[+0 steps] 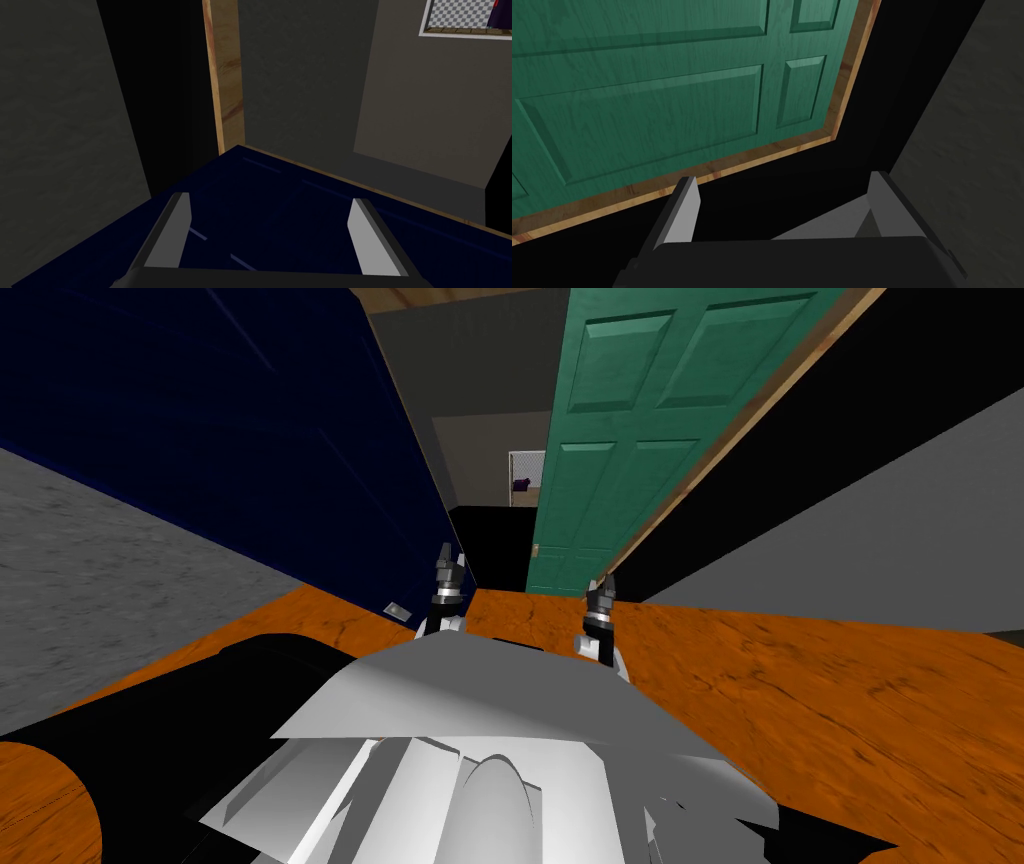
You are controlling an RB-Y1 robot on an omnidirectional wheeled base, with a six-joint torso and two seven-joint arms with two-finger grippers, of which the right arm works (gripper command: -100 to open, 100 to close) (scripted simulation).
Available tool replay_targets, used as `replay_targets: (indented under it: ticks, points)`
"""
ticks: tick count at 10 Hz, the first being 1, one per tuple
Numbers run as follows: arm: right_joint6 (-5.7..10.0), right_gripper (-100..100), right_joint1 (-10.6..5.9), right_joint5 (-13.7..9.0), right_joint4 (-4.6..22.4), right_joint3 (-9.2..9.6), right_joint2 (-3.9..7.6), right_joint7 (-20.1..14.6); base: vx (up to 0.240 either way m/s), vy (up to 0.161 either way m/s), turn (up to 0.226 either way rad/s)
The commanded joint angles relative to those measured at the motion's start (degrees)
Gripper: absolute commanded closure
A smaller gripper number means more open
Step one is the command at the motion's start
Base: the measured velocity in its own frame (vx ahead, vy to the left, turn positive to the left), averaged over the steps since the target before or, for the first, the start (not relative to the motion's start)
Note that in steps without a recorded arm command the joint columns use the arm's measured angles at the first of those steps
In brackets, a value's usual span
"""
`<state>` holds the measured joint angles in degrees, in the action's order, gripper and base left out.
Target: Pull the door open
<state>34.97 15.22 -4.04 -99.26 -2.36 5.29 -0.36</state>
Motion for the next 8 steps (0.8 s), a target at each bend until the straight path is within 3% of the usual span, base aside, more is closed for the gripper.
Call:
replay_targets:
  ticks: [1,7,8]
  points:
    - [0.16,-100,-0.83,0.06,2.21,0.02,0.24,-0.27,0.114,0.035,0.038]
    - [2.00,-100,-4.26,0.20,12.07,-0.03,1.25,-1.37,0.104,0.047,0.041]
    - [2.00,-100,-4.26,0.20,12.11,-0.03,1.25,-1.37,0.070,0.023,0.011]
